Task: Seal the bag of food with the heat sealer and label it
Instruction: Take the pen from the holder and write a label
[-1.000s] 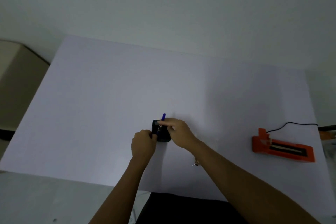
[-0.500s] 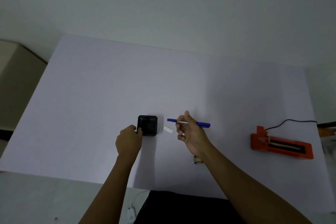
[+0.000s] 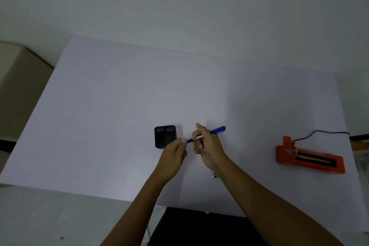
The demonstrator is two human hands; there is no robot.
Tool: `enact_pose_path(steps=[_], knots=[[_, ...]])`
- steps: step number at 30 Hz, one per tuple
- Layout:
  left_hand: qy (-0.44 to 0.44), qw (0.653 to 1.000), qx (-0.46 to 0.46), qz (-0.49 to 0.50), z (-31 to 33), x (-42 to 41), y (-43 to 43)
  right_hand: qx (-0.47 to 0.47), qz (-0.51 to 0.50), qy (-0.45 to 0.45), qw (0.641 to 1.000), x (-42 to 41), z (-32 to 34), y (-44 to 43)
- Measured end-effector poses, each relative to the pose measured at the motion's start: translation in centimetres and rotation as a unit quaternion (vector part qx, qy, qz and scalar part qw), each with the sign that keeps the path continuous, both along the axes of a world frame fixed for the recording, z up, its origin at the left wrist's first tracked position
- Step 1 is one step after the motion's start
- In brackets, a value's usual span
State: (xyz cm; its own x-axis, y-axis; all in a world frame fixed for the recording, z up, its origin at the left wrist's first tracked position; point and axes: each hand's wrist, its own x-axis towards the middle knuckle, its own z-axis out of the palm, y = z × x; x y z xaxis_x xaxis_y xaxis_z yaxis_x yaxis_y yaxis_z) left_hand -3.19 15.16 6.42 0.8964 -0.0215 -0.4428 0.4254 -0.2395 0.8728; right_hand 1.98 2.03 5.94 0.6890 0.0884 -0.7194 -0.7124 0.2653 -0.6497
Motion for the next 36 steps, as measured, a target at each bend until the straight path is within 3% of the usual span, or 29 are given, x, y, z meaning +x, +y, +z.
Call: enact_pose_path(steps=[5, 11, 19, 21, 25, 28, 31, 33, 36], knots=[[0.132, 0.982, -0.131, 0.040, 1.3, -0.2, 0.4, 0.011, 0.016, -0.001, 1.000, -0.5, -0.2, -0.2], [0.306, 0.889, -0.303, 0.155, 1.5, -1.7, 0.1, 0.023, -0.053, 0.048, 0.997, -2.4, -1.7, -0.2], [0.360, 0.829, -0.375, 0.205, 1.5, -1.8, -0.8, 0.027, -0.112, 0.056, 0.992, -3.0, -1.9, -0.2], [0.336, 0.856, -0.340, 0.196, 1.7, -1.8, -1.0, 0.029, -0.119, 0.063, 0.990, -3.0, -2.0, 0.0], [0.226, 0.951, -0.174, 0.119, 2.1, -2.1, -1.8, 0.035, -0.141, 0.104, 0.984, -2.8, -2.0, 0.4], [0.132, 0.984, -0.073, 0.092, 2.4, -2.4, -1.7, 0.034, -0.178, 0.140, 0.973, -2.2, -2.3, 0.2], [0.032, 0.993, -0.012, 0.110, 2.7, -2.8, 1.2, 0.029, -0.280, 0.151, 0.948, -0.8, -3.3, -3.8], [-0.014, 0.991, 0.122, 0.044, 1.5, -3.2, 4.2, -0.014, -0.274, 0.126, 0.953, 0.1, -3.5, -6.7], [0.017, 0.918, 0.363, -0.162, -2.2, -3.8, 6.8, -0.021, -0.196, 0.088, 0.977, 0.0, -3.3, -7.2]])
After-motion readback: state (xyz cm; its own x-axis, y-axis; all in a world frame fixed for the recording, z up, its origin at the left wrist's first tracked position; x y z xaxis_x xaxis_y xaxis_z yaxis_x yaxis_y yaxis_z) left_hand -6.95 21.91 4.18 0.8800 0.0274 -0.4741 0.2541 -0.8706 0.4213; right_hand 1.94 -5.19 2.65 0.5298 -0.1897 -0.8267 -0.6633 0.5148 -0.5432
